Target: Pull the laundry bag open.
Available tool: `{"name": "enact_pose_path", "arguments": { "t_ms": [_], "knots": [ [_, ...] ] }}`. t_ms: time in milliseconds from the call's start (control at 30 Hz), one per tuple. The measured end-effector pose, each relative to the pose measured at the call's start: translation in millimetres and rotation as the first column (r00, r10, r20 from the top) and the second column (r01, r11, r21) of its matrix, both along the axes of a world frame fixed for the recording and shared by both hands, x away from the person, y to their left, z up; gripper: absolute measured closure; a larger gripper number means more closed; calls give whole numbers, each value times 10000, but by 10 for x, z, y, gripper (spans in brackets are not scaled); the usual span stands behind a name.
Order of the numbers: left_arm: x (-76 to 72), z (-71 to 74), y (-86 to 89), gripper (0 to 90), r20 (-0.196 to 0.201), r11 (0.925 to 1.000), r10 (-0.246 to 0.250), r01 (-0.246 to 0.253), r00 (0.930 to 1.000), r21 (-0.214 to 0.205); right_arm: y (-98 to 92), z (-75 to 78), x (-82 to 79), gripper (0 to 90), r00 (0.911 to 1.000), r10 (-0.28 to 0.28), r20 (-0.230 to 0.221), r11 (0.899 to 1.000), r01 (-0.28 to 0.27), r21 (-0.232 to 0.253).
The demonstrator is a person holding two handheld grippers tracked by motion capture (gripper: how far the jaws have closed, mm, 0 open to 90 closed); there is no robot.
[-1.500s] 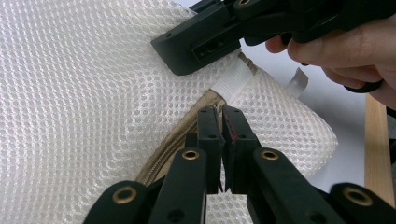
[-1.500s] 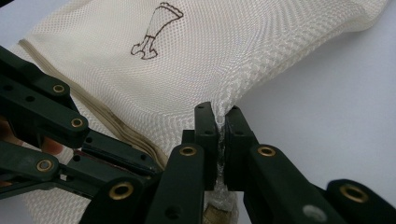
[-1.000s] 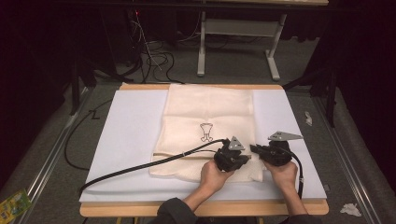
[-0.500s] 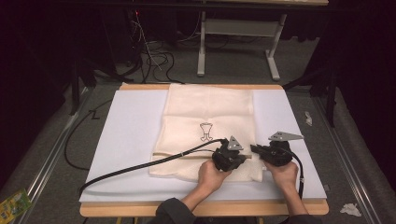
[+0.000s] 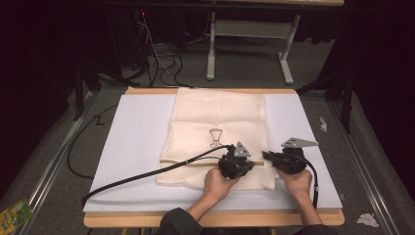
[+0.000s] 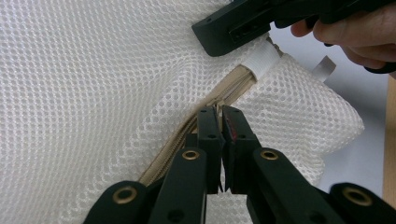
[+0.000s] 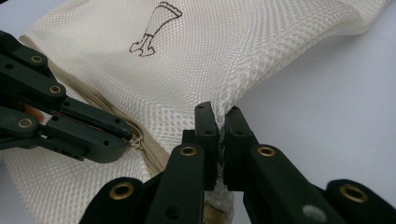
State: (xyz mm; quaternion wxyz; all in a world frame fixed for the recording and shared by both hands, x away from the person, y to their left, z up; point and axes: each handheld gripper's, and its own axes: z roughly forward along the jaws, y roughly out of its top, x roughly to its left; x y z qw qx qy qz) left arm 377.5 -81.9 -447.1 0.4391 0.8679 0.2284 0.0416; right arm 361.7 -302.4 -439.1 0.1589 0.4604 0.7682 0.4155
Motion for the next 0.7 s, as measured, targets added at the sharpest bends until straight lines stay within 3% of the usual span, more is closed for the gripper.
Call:
{"name": "enact_pose_path", "arguments": {
  "t_ms": [700],
  "knots": [
    [24,34,124,871,31,9998,169,-169,9999,-86,19,8,12,884,10000,66,8,9997,-65,-234]
  ]
}}
